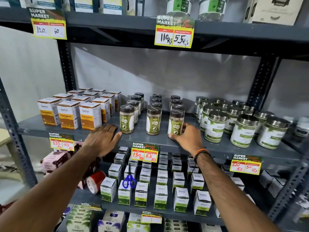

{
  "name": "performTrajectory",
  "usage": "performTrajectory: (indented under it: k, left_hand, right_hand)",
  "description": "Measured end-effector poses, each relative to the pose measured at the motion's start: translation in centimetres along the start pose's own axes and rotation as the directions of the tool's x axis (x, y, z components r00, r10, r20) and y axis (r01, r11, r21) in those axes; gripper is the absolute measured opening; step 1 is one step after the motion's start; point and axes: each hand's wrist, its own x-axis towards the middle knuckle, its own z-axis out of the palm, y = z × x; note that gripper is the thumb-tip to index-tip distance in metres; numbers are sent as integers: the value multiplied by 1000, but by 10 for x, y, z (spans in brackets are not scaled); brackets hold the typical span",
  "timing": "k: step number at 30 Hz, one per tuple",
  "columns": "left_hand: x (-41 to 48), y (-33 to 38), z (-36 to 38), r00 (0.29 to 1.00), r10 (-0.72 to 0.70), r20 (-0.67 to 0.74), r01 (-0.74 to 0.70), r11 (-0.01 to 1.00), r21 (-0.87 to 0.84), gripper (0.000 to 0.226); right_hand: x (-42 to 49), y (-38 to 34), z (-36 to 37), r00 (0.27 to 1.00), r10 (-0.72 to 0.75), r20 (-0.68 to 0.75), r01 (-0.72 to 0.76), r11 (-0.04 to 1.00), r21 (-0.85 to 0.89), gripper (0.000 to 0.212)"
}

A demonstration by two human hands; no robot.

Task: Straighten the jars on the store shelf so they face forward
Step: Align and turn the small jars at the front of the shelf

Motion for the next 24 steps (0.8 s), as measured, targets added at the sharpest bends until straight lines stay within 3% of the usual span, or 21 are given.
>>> performTrajectory:
  k: [16,24]
  left_hand:
    - [1,-2,2,1000,-8,6,8,1000,-5,86]
    - [1,-2,2,1000,0,2,0,1000,7,79]
  right_hand:
    - [6,7,2,999,34,-37,-34,999,-1,48]
    - [7,7,2,999,11,-35,-11,1000,-10,46]
